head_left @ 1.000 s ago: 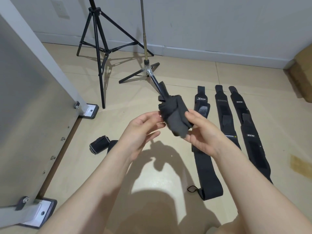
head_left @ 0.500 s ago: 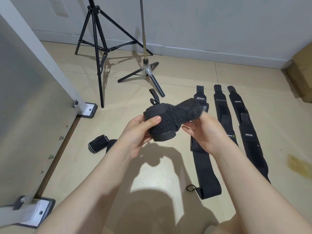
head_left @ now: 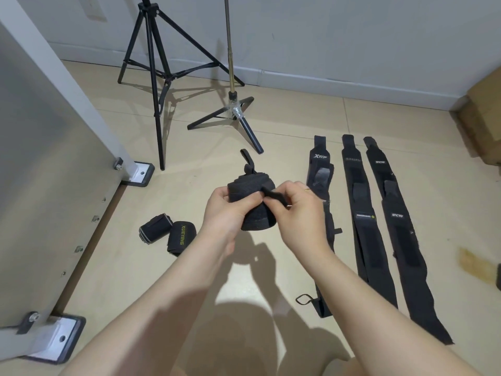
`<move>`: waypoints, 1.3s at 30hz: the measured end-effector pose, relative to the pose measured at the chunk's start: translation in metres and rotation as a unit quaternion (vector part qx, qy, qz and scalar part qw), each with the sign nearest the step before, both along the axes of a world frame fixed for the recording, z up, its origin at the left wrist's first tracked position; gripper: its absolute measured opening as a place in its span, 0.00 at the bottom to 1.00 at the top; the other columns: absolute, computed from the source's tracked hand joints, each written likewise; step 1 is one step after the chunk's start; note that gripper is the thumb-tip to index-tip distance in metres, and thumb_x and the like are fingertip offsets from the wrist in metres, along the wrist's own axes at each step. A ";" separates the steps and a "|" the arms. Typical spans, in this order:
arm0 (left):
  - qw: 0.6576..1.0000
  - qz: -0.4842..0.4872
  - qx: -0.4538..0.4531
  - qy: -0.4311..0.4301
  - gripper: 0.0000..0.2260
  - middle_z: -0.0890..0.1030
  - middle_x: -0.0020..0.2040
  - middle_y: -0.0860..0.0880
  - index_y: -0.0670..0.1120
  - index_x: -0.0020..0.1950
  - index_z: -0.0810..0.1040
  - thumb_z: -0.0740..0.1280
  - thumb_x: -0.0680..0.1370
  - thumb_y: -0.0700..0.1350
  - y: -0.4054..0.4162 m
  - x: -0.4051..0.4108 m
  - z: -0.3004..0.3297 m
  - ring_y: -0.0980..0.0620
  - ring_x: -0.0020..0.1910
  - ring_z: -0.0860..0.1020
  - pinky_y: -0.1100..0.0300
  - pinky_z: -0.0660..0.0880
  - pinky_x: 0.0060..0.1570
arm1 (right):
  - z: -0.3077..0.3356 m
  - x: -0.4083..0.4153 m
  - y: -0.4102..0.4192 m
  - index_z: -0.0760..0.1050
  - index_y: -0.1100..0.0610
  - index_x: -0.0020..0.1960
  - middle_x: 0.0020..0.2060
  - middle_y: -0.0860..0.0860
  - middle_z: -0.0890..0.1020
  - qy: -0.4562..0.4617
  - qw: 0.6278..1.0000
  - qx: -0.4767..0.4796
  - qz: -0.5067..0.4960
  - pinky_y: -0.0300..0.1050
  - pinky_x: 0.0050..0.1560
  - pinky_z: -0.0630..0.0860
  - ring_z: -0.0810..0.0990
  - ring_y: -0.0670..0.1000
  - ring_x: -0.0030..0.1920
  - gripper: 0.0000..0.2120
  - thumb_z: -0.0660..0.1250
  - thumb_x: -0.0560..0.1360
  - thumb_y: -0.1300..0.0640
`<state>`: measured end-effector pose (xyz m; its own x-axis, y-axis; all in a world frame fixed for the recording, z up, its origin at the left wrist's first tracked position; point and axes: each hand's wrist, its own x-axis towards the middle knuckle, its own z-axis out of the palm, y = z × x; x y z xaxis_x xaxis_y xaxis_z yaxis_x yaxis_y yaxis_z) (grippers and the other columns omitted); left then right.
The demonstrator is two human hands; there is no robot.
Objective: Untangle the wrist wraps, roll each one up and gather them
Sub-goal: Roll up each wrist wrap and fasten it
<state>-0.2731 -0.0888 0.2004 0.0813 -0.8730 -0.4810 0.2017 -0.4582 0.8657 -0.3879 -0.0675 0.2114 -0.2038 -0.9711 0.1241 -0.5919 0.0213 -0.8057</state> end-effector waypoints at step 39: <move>0.990 -0.102 -0.096 -0.018 0.02 0.80 0.49 0.49 0.48 0.48 0.77 0.64 0.79 0.43 -0.007 0.014 0.004 0.52 0.46 0.77 0.60 0.75 0.50 | -0.004 -0.020 -0.013 0.71 0.53 0.55 0.53 0.48 0.79 -0.239 0.960 0.147 -0.018 0.42 0.52 0.75 0.80 0.47 0.52 0.22 0.75 0.67 0.45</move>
<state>-0.2591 -0.0960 0.2045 -0.0922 -0.9479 -0.3050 0.0891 -0.3129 0.9456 -0.4079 -0.0801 0.2070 -0.2033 -0.9411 -0.2701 -0.1500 0.3025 -0.9413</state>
